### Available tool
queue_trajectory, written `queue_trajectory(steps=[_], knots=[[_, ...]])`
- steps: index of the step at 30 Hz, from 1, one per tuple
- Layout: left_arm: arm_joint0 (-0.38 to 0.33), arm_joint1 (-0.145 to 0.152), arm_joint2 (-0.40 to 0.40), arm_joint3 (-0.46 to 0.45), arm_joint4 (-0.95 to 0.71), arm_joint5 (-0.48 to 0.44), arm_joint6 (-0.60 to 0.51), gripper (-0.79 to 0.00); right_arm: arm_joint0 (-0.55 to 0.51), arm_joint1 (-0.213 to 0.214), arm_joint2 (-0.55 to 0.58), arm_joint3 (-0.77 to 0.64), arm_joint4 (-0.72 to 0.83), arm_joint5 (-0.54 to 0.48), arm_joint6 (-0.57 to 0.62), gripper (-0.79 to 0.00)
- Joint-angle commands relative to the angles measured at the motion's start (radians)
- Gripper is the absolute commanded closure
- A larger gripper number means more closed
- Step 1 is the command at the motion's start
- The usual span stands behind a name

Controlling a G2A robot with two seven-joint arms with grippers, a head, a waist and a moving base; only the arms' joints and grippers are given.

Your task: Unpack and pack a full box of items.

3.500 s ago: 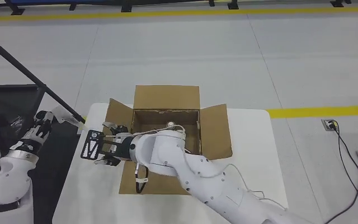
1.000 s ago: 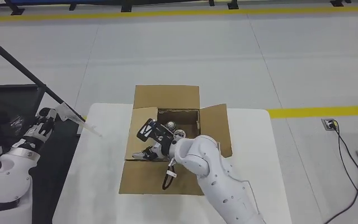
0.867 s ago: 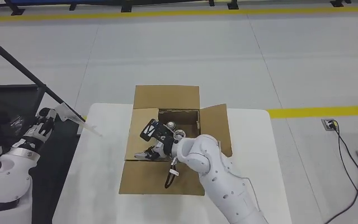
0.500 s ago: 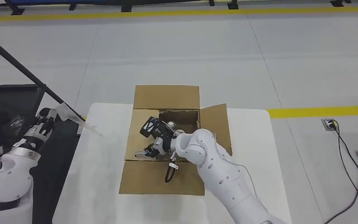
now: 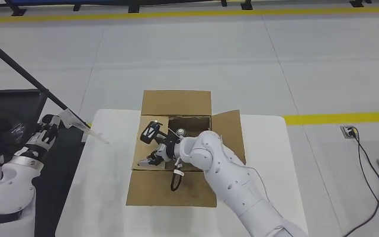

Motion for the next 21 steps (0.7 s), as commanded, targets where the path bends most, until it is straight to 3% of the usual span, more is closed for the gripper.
queue_trajectory(steps=[1,7,17,21], knots=[[0.000,0.001,0.000,-0.002,0.000,0.000,0.000,0.000,-0.030,0.007,0.000,-0.087,-0.037,0.033,0.011,-0.785],[0.003,0.003,0.004,-0.008,0.000,-0.002,0.001,0.000,-0.189,0.042,0.022,-0.453,-0.168,0.131,0.110,-0.785],[0.008,0.006,0.004,-0.018,-0.002,0.001,0.004,0.000,-0.195,0.044,0.020,-0.470,-0.181,0.139,0.127,-0.785],[0.013,0.008,-0.005,-0.021,-0.009,-0.001,0.002,0.000,-0.239,0.053,0.068,-0.532,-0.140,0.153,0.060,-0.785]])
